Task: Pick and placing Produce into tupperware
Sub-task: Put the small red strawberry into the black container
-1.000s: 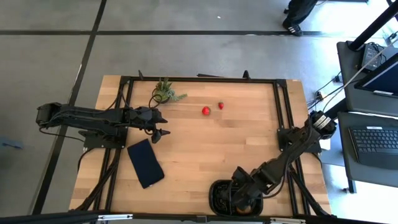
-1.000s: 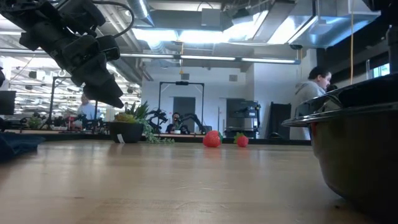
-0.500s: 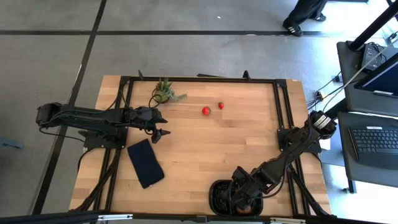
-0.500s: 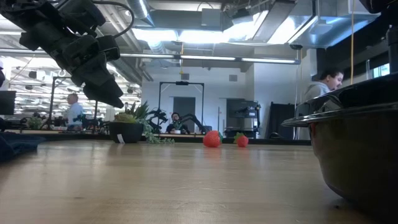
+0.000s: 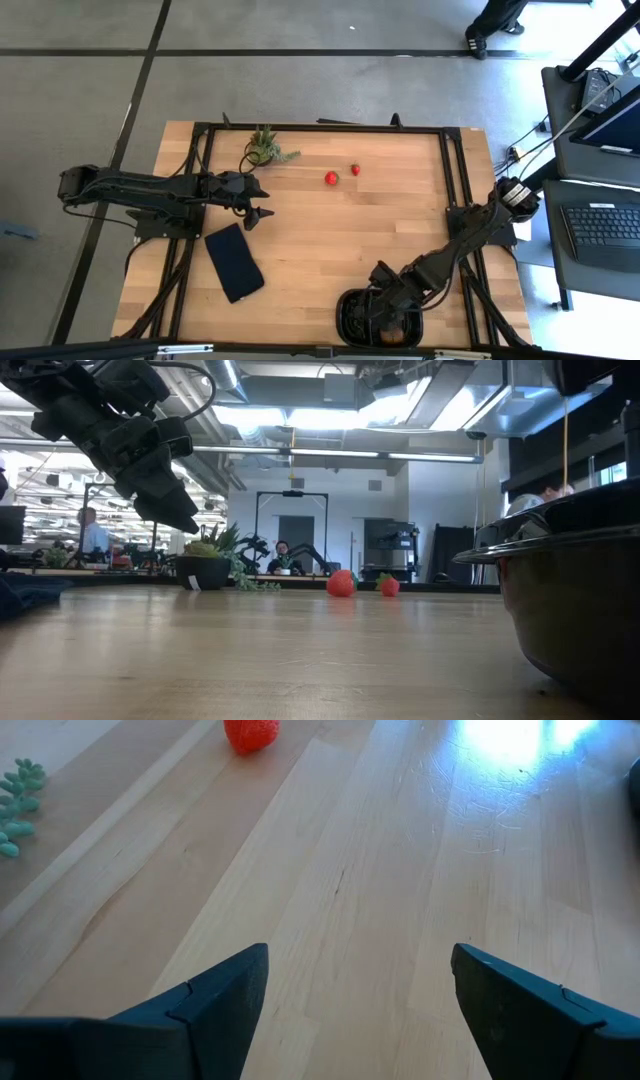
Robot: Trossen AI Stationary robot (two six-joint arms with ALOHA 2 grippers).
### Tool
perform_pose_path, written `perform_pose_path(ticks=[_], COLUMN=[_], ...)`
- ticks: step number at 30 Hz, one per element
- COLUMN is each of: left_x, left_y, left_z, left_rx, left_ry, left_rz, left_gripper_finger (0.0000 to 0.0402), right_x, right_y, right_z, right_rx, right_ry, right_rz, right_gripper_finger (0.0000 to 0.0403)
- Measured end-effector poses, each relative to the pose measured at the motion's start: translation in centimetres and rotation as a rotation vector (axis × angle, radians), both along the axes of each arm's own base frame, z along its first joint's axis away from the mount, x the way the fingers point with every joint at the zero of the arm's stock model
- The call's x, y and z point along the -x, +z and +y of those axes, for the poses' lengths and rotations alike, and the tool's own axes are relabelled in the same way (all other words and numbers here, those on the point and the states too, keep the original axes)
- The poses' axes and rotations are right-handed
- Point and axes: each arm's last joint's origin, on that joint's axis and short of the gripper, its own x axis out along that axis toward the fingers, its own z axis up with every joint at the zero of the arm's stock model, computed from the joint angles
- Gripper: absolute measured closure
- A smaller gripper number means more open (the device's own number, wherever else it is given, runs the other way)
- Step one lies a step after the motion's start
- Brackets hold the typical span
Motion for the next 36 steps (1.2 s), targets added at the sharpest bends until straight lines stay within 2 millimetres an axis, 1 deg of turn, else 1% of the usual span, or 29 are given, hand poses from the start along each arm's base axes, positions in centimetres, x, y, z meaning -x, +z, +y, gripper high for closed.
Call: perform_pose_path(ticks=[5,8,11,13,17,20,24,27,31,36], left_x=[0.0,0.0,0.0,0.0,0.0,0.0,0.0,0.0,0.0,0.0], left_y=[0.0,0.0,0.0,0.0,0.0,0.0,0.0,0.0,0.0,0.0], left_z=[0.0,0.0,0.0,0.0,0.0,0.0,0.0,0.0,0.0,0.0], left_rx=[-0.001,-0.001,-0.001,-0.001,-0.001,-0.001,-0.001,-0.001,-0.001,-0.007], left_ry=[0.0,0.0,-0.001,-0.001,-0.001,-0.001,-0.001,-0.001,-0.001,-0.005], left_rz=[0.0,0.0,0.0,0.0,0.0,0.0,0.001,0.001,0.001,0.002], left_gripper_finger=[0.0098,0.0098,0.0098,0.0098,0.0098,0.0098,0.0098,0.0098,0.0098,0.0098], right_x=[-1.1,-1.8,-2.8,-3.5,-4.8,-6.1,-7.8,-8.6,-9.1,-8.8], right_y=[0.0,0.3,0.9,1.4,2.1,3.0,3.8,4.4,5.2,5.5], right_z=[-1.5,-2.3,-3.1,-4.1,-6.8,-9.3,-13.5,-16.8,-21.6,-27.2], right_rx=[0.0,-0.035,-0.04,-0.025,0.023,0.051,0.105,0.141,0.182,0.248], right_ry=[0.002,0.054,0.114,0.131,0.167,0.218,0.26,0.26,0.194,0.049], right_rz=[0.004,0.011,-0.024,-0.04,-0.047,-0.087,-0.15,-0.18,-0.2,-0.19], right_gripper_finger=[0.0173,0.0173,0.0173,0.0173,0.0173,0.0173,0.0173,0.0173,0.0173,0.0173])
